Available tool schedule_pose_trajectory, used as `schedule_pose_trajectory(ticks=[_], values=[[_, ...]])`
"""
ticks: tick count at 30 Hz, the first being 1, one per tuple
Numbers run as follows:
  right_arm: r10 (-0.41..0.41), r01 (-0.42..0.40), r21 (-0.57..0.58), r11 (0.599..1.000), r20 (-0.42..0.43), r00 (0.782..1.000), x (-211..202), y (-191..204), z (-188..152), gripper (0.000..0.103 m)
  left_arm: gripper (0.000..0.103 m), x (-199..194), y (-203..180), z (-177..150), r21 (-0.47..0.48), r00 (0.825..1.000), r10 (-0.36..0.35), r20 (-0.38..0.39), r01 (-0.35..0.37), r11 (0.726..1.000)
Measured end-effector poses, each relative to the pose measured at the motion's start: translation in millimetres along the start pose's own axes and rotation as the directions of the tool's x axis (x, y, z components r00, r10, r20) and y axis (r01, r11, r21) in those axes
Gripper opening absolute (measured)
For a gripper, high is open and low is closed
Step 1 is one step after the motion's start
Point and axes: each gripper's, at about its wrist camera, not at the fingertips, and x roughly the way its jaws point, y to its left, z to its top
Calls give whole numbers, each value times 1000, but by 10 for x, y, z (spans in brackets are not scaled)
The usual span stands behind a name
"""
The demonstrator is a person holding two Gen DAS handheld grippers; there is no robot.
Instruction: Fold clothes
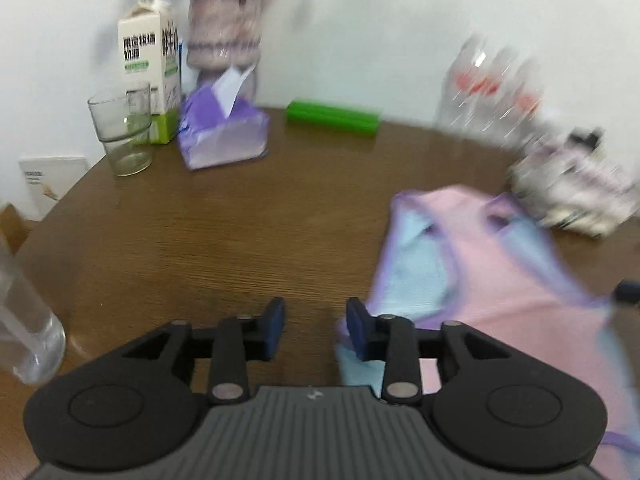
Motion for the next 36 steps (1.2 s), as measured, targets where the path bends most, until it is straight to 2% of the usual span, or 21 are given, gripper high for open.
schedule_pose_trajectory(ticks=[1, 3, 4, 5, 7, 10, 12, 14, 16, 18, 20, 21, 22, 25, 27, 28, 30, 31, 32, 33, 36], values=[[24, -24, 4, 1000, -26, 999, -33, 21, -48, 21, 40, -62, -30, -38, 8, 1000, -25, 12, 25, 1000], [52, -52, 6, 999, -46, 998, 5, 87, -150, 27, 40, 22, -178, -112, 84, 999, -35, 2, 35, 996], [39, -38, 18, 999, -40, 998, 49, 107, -183, 27, 33, 106, -228, -128, 95, 1000, -10, -4, 10, 995], [25, -24, 36, 999, -35, 999, 94, 115, -212, 26, 14, 182, -241, -135, 89, 1000, 14, -9, -13, 996], [-28, 29, 45, 999, -23, 999, 144, 113, -251, 0, 1, 323, -267, -154, 80, 998, 63, -14, -62, 995], [-112, 114, 30, 993, -62, 992, 74, 118, -263, 0, 0, 349, -290, -230, 74, 990, 140, 22, -141, 987], [-109, 113, 71, 991, -55, 992, -9, 57, -265, 5, 2, 322, -268, -267, 48, 985, 167, 31, -169, 984], [-87, 90, 105, 990, -30, 996, -84, 19, -253, 9, 11, 254, -222, -283, 24, 985, 169, 28, -170, 985], [-40, 44, 134, 990, -31, 999, -101, 29, -249, 26, 16, 137, -215, -301, 21, 990, 133, 36, -134, 991], [-13, 19, 108, 994, -54, 998, -91, 130, -300, 24, 17, 77, -286, -347, 49, 994, 103, 41, -105, 993], [-31, 34, 67, 997, -57, 998, -63, 260, -387, 23, 20, 62, -397, -408, 94, 996, 85, 42, -88, 992], [-67, 68, 43, 997, -38, 997, -79, 315, -427, 8, 20, 54, -453, -439, 116, 996, 76, 42, -80, 990], [-97, 98, 31, 995, -27, 995, -100, 357, -458, 0, 22, 46, -508, -470, 138, 997, 66, 42, -72, 988], [-140, 142, 57, 988, -36, 989, -239, 361, -548, 0, 26, 28, -599, -550, 147, 996, 77, 46, -83, 986], [-199, 201, 38, 979, -41, 979, -299, 374, -598, 0, 26, 2, -635, -580, 150, 995, 87, 44, -93, 984], [-216, 218, 43, 975, -41, 975, -332, 369, -606, 3, 28, -15, -650, -588, 155, 995, 91, 41, -96, 983], [-192, 193, 106, 976, -17, 981, -410, 315, -554, 10, 34, -70, -646, -575, 154, 996, 72, 44, -78, 985], [-148, 144, 118, 982, 21, 989, -428, 286, -500, 15, 37, -103, -631, -559, 151, 997, 53, 49, -60, 987], [-109, 104, 117, 988, 40, 993, -373, 247, -426, 22, 42, -122, -618, -532, 151, 998, 42, 55, -50, 987], [-77, 71, 124, 990, 49, 996, -264, 192, -333, 34, 42, -90, -609, -468, 160, 996, 56, 64, -65, 985], [-12, 12, 175, 984, 3, 1000, 126, 12, -107, 32, 41, 96, -484, -263, 147, 993, 87, 79, -98, 984]])
